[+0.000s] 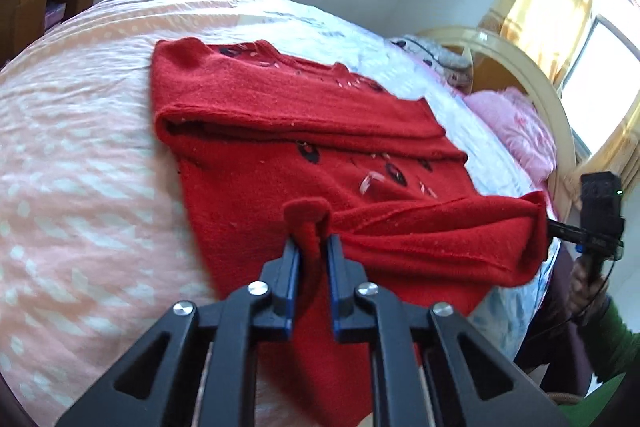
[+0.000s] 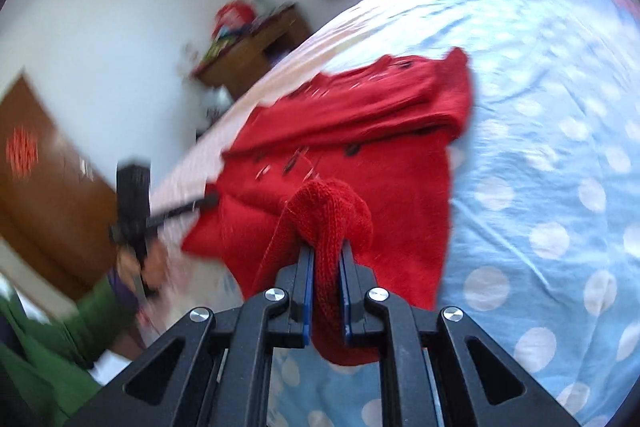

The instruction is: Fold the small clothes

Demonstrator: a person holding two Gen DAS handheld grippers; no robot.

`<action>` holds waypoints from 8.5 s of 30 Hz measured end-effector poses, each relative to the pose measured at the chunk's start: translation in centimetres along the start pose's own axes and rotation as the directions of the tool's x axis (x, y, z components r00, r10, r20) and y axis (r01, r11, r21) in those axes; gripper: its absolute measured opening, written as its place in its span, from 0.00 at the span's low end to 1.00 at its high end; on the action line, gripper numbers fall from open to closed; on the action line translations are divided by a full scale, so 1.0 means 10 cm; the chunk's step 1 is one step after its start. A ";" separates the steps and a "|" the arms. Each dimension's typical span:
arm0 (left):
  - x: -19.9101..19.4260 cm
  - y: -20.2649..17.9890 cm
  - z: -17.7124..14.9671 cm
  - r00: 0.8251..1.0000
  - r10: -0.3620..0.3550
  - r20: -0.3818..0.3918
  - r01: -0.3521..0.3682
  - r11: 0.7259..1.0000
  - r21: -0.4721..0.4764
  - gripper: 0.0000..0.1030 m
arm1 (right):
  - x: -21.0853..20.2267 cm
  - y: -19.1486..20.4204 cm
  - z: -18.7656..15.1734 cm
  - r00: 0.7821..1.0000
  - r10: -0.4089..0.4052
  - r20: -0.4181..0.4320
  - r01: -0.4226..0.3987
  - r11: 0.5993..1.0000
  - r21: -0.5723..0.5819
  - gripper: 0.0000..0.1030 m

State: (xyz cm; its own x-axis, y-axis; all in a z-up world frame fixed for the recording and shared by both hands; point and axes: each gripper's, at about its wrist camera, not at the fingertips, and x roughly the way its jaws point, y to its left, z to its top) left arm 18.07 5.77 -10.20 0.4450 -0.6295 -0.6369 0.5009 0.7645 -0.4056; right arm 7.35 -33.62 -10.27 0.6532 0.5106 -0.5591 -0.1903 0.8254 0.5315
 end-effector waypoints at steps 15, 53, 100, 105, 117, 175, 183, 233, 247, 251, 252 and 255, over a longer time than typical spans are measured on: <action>0.14 -0.21 -0.01 0.998 0.057 -0.025 -0.055 0.995 0.087 0.55 | 0.25 -0.44 -0.08 1.000 -0.003 -0.019 0.007 0.977 0.215 0.10; -0.16 0.25 -0.09 0.967 0.252 -0.025 -0.253 0.957 -0.140 0.08 | 0.21 0.01 0.12 0.987 -0.161 -0.022 0.161 0.987 -0.029 0.43; -0.59 -0.04 0.51 0.943 0.293 0.160 -0.280 0.955 -0.099 0.08 | -0.31 0.74 0.80 0.953 -0.144 0.266 0.197 0.962 -0.189 0.06; -0.41 -0.08 0.85 0.939 0.305 0.161 -0.304 0.952 -0.030 0.08 | -0.19 0.59 1.15 0.927 -0.227 0.297 0.278 0.950 -0.139 0.06; 0.05 0.17 1.55 0.931 0.331 0.156 -0.325 0.943 -0.066 0.08 | 0.53 0.10 1.99 0.901 -0.336 0.273 0.364 0.930 -0.056 0.05; 0.47 -0.22 1.00 0.743 0.662 0.097 -0.663 0.748 -0.031 0.93 | 1.67 0.14 0.85 0.749 -0.639 0.175 0.657 0.751 -0.070 0.21; 0.42 -0.33 0.87 0.761 0.645 0.075 -0.640 0.764 -0.074 0.93 | 1.62 0.17 0.79 0.758 -0.615 0.219 0.641 0.764 -0.072 0.24; 0.67 -0.01 0.68 0.850 0.526 0.004 -0.475 0.770 -0.426 0.93 | 1.58 0.14 0.76 0.814 -0.529 0.239 0.558 0.827 -0.072 0.45; 0.65 0.04 0.68 0.880 0.470 0.077 -0.398 0.814 -0.424 0.31 | 1.58 0.14 0.76 0.814 -0.530 0.239 0.559 0.826 -0.073 0.46; 0.53 0.01 0.68 0.900 0.409 0.151 -0.312 0.847 -0.431 0.27 | 1.58 0.14 0.76 0.812 -0.534 0.238 0.564 0.822 -0.079 0.46; 0.50 0.02 0.67 0.903 0.393 0.173 -0.288 0.852 -0.437 0.27 | 1.58 0.14 0.76 0.812 -0.533 0.237 0.563 0.822 -0.079 0.46; 0.48 0.24 0.58 0.924 0.341 0.176 -0.199 0.818 -0.540 0.33 | 1.58 0.14 0.76 0.811 -0.534 0.238 0.564 0.822 -0.079 0.46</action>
State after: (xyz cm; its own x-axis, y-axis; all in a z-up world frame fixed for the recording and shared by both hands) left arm 25.77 3.76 -10.42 0.7120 -0.3453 -0.6114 -0.0795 0.8255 -0.5588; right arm 22.94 -26.17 -13.54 0.8057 -0.0836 -0.5863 0.1539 0.9855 0.0710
